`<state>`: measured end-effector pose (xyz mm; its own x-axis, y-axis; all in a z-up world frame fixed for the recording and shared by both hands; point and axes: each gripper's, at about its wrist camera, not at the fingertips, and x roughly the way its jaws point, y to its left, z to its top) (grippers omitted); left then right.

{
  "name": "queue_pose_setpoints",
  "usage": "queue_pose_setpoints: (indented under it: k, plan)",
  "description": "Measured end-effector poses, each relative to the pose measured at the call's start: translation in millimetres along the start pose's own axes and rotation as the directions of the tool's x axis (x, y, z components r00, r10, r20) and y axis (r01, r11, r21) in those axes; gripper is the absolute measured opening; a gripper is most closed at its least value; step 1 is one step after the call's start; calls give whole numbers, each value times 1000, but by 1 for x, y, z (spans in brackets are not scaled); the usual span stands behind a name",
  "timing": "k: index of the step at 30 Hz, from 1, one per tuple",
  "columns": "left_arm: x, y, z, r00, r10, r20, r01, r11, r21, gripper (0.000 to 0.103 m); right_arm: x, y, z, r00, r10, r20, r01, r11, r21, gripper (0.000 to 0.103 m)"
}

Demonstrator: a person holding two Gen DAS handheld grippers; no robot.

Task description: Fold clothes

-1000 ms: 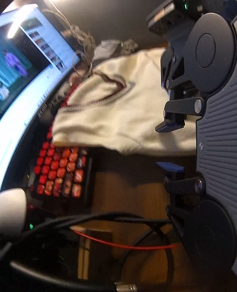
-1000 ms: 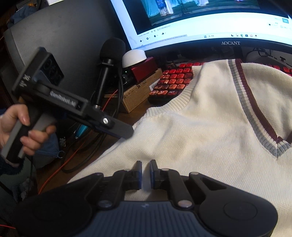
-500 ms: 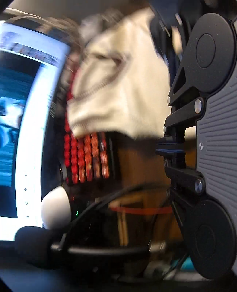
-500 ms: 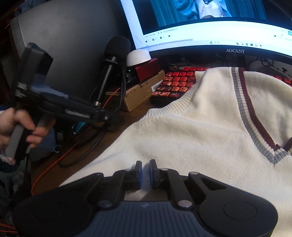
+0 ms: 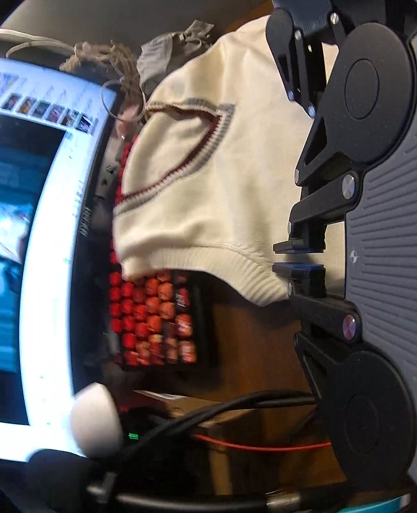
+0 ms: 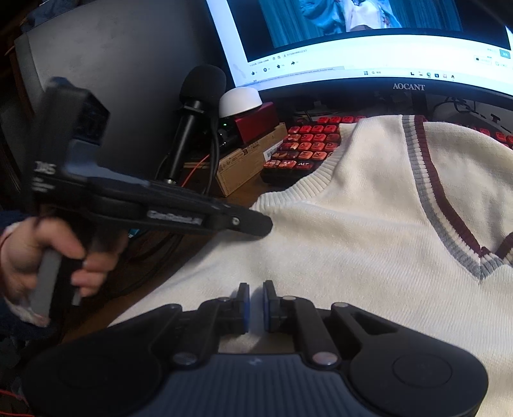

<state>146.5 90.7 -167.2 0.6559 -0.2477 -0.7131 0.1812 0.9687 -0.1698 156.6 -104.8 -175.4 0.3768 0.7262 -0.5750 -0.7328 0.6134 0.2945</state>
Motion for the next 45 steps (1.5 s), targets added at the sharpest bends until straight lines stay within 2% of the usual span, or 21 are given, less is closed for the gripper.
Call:
queue_pose_setpoints:
  k: [5, 8, 10, 13, 18, 24, 30, 31, 33, 36, 40, 42, 45]
  plan:
    - [-2, 5, 1, 1000, -6, -7, 5, 997, -75, 5, -8, -8, 8, 1000, -8, -11, 8, 1000, 18, 10]
    - [-8, 4, 0, 999, -31, 18, 32, 998, -57, 7, -22, -18, 30, 991, -99, 88, 101, 995, -16, 11]
    - [-6, 0, -2, 1000, -21, 16, 22, 999, -30, 8, -26, -27, 49, 979, -135, 152, 143, 989, -44, 11]
    - [-5, 1, -9, 999, -29, 24, 30, 998, -48, 12, -6, -36, 74, 968, -182, 174, 206, 970, -128, 10]
    - [-8, 6, -15, 998, -44, 41, 47, 996, -75, 12, 41, -48, 93, 964, -203, 173, 237, 951, -199, 10]
    - [-10, -9, -24, 998, -3, 63, 1, 999, 33, 12, 65, -59, 101, 946, -256, 199, 296, 932, -210, 7]
    - [-11, -12, -27, 997, 8, 77, -12, 999, 50, 13, 78, -60, 114, 932, -288, 217, 330, 925, -187, 7]
    - [-11, -12, -28, 997, 2, 79, -6, 999, 51, 14, 79, -60, 118, 931, -293, 218, 333, 927, -175, 6]
    - [-11, -11, -28, 997, -23, 78, 19, 998, 53, 24, 81, -62, 125, 932, -299, 207, 331, 933, -143, 6]
    - [-10, -13, -25, 998, -28, 61, 24, 998, 63, 26, 66, -65, 133, 940, -280, 195, 298, 952, -72, 7]
    - [-8, -17, -18, 999, -19, 30, 17, 999, 51, 26, 14, -76, 129, 957, -213, 196, 211, 977, 31, 14]
    - [-9, -20, -13, 999, -34, 21, 33, 999, 40, 26, -19, -86, 117, 962, -207, 179, 196, 978, 77, 22]
    - [-12, -28, -5, 997, -70, 25, 69, 997, 37, 26, -66, -102, 85, 965, -220, 143, 202, 971, 131, 23]
